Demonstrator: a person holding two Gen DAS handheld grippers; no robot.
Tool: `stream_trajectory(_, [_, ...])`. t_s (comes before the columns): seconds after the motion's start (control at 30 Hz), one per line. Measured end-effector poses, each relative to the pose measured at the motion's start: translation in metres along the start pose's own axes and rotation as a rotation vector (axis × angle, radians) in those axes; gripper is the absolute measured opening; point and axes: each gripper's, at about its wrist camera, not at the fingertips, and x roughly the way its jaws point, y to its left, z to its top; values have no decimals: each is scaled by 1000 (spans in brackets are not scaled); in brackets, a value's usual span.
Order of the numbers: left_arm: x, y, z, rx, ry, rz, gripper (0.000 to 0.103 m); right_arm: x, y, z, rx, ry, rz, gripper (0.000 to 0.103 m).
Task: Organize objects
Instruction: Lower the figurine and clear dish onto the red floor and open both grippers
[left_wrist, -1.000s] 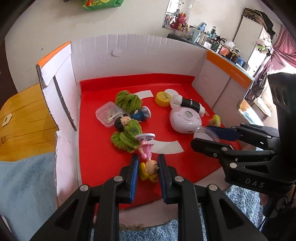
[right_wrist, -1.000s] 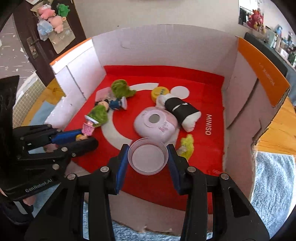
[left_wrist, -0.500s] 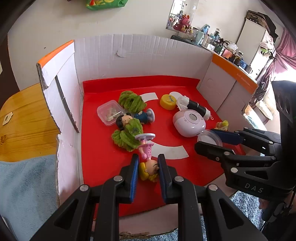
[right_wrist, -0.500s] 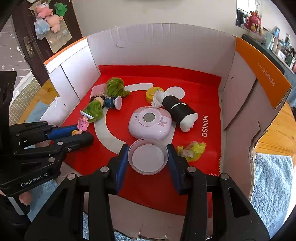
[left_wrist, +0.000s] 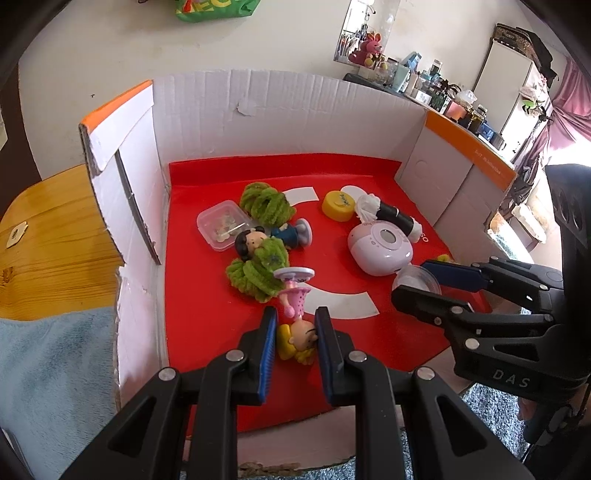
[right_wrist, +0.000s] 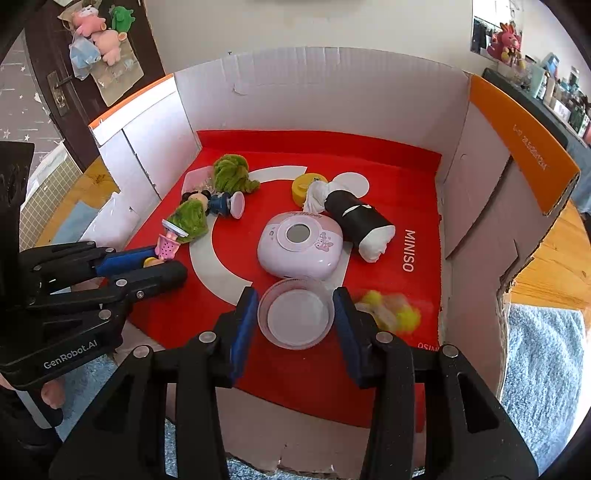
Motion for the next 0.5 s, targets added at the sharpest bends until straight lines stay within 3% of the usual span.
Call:
stream_trajectory(0.1, [0,0,0,1,-1,0,21,1,4,2,-3,-1,-5,55])
stream_trajectory(0.33, [-4,1,-1,-3,-13,3,28,-1,6,2,-1,-7,2,56])
stream_trajectory(0.5, [-9,0,-1,0,-28,12,32,-6,10,1,-5,-20,2,63])
